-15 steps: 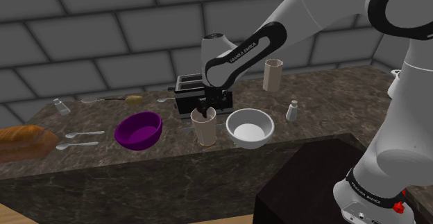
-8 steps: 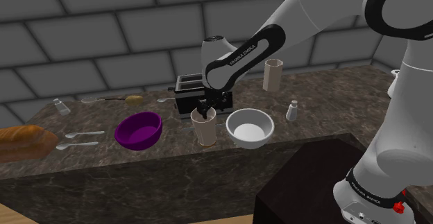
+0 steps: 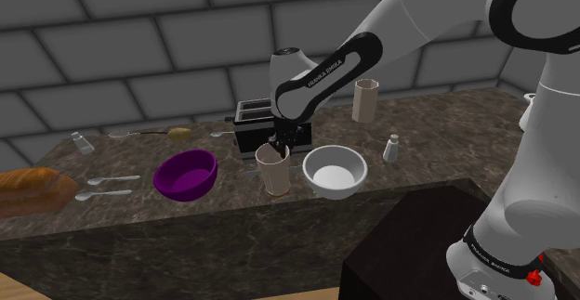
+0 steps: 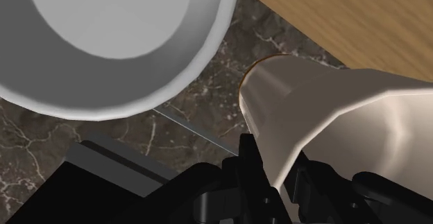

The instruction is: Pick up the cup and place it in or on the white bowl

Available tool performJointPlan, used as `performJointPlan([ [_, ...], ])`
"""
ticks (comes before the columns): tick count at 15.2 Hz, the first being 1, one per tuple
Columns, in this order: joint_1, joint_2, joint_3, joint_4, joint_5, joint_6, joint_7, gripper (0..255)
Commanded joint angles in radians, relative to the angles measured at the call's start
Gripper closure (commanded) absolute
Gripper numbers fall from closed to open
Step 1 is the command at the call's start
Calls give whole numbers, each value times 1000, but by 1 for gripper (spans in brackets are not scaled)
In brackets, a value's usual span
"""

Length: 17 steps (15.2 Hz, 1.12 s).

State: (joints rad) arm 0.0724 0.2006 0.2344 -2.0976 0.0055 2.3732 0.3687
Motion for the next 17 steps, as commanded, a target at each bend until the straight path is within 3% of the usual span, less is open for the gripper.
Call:
performJointPlan([
  [1,0,1,0,-1,0,0,0,255],
  [17,-6,-94,5,80,25,-174,-11,255],
])
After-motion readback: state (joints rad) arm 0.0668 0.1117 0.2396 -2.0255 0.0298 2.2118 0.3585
